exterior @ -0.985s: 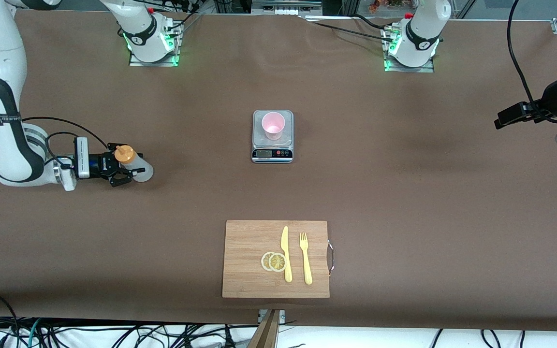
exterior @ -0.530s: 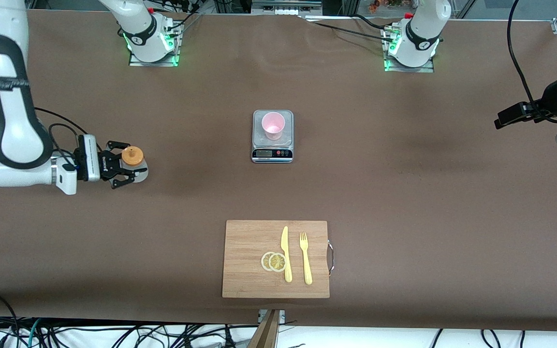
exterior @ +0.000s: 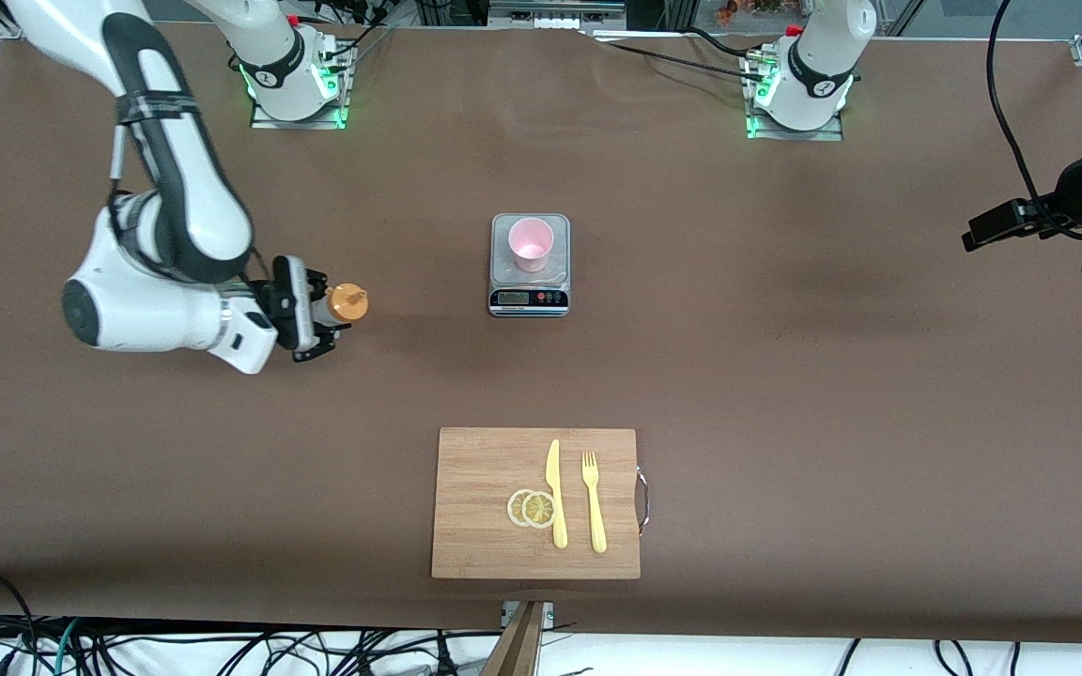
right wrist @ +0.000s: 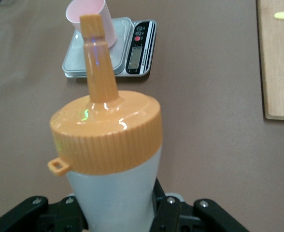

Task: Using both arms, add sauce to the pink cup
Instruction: 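Lift the bottle and carry it over the pink cup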

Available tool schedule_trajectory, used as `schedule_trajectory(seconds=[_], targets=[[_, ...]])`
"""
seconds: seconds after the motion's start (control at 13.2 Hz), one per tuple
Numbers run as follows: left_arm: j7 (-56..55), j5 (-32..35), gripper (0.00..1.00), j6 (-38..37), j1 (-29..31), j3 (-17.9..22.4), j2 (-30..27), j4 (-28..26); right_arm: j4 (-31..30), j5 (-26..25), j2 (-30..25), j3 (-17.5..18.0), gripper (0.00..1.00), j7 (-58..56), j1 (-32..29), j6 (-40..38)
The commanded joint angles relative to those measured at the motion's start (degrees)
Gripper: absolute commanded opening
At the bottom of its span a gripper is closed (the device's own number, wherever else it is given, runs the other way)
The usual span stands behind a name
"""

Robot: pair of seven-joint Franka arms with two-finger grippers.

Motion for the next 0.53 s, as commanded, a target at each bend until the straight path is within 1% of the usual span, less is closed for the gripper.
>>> schedule_trajectory(seconds=[0.0, 0.08, 0.15, 0.23, 0.3, 0.45], targets=[[-0.1, -0.4, 1.00, -0.2, 0.0, 0.1, -0.3, -0.5, 0.1, -6.3, -2.0, -0.3, 0.00, 8.5, 4.3, 1.1], [-0.1, -0.4, 1.00, -0.2, 0.0, 0.1, -0.3, -0.5, 0.5, -9.3, -2.1, -0.3, 0.00, 11.8, 5.7, 1.1], [-0.1, -0.4, 1.00, -0.3, 0.0, 0.1, -0.3, -0.5, 0.6, -11.3, -2.1, -0.3, 0.00, 14.3, 7.1, 1.1], [-0.1, -0.4, 1.00, -0.3, 0.0, 0.1, -0.4, -0.5, 0.8, -12.1, -2.1, -0.3, 0.00, 15.8, 8.7, 1.2], [-0.1, -0.4, 1.00, -0.4, 0.0, 0.1, -0.4, -0.5, 1.4, -14.4, -2.1, -0.3, 0.00, 17.9, 10.8, 1.2], [-0.1, -0.4, 1.00, -0.4, 0.0, 0.1, -0.4, -0.6, 2.2, -19.6, -2.1, -0.2, 0.00, 26.1, 14.5, 1.2]])
